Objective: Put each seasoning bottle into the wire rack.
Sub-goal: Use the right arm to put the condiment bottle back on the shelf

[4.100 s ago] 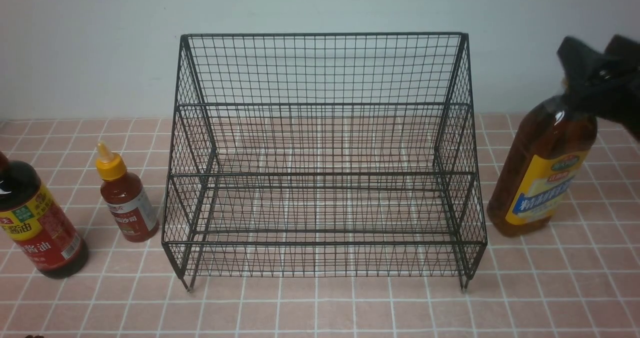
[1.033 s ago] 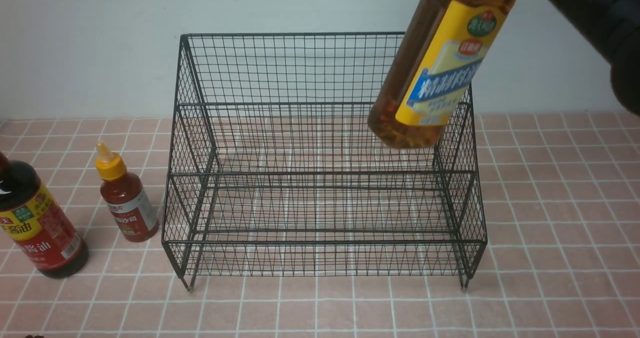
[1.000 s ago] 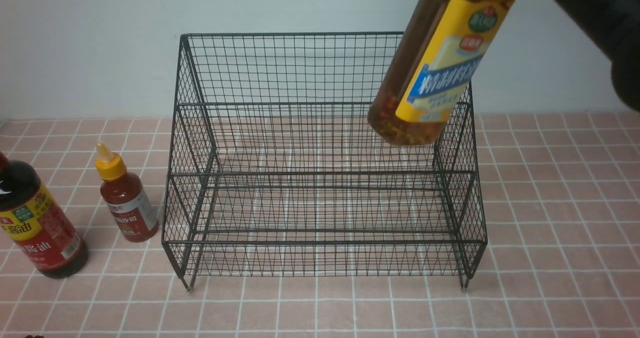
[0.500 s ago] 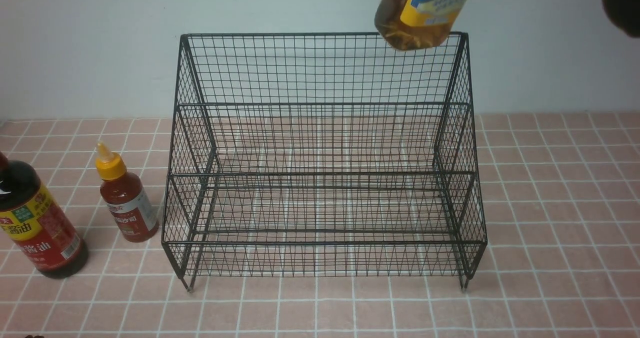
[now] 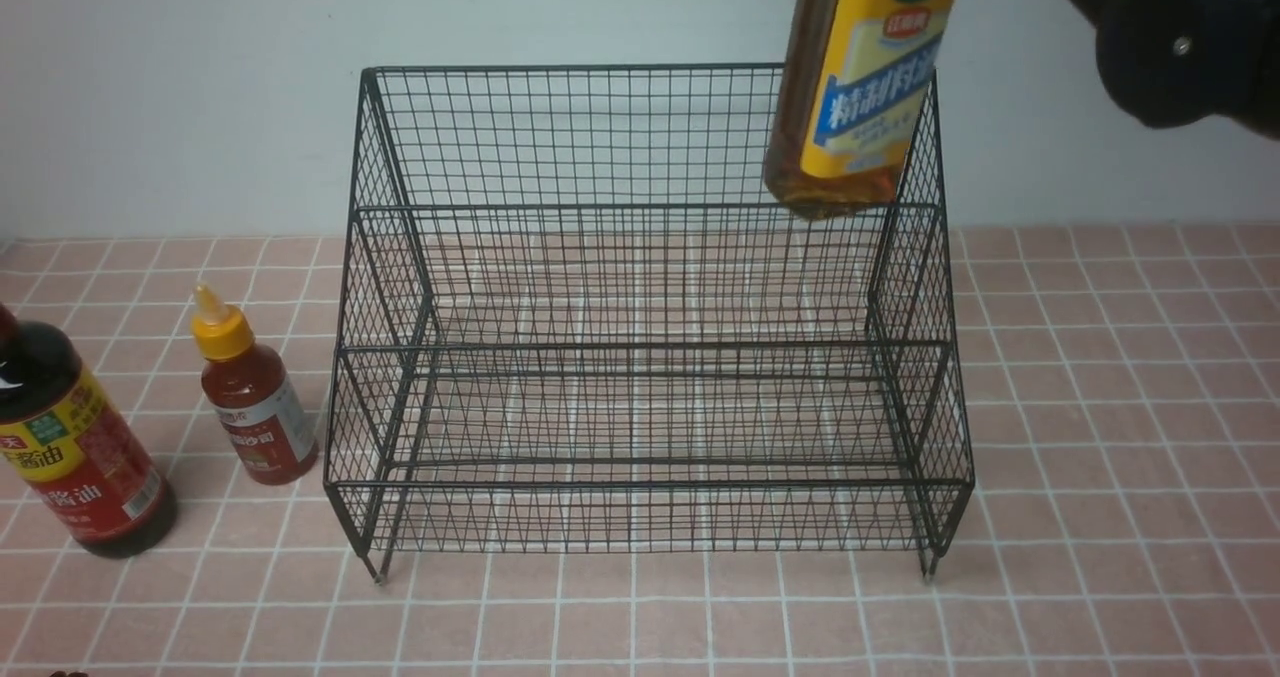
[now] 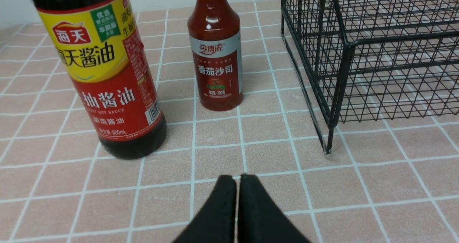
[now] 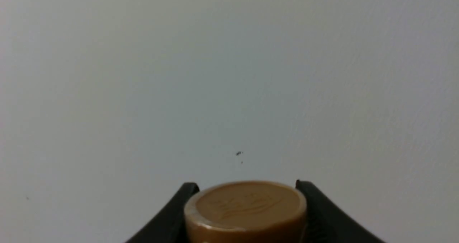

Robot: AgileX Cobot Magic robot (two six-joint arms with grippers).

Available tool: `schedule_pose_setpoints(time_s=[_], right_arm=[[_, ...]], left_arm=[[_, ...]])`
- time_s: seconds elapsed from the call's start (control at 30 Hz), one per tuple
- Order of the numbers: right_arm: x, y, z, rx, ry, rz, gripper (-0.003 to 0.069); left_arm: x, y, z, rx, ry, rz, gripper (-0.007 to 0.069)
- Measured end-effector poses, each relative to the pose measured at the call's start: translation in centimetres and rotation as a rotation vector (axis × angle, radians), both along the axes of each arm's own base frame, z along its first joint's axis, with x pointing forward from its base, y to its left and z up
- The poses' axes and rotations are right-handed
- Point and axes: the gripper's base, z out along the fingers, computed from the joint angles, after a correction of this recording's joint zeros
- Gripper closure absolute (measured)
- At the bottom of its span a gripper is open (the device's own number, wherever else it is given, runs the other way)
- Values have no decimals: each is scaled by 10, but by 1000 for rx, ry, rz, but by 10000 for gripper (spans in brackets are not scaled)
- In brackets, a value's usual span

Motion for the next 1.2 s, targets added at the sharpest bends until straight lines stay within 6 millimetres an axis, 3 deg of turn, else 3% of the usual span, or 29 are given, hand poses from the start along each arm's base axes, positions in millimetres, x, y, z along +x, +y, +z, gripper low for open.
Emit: schedule_pose_setpoints(time_s=[0.27, 0.73, 1.2], right_arm=[[2, 2, -10, -81, 76, -10, 346], [0, 10, -53, -288, 451, 78, 346], [-3, 10, -58, -288, 544, 101, 337]], left_arm=[[0, 0, 0, 0, 0, 0, 631], [0, 0, 0, 0, 0, 0, 631], [0, 0, 0, 0, 0, 0, 631]])
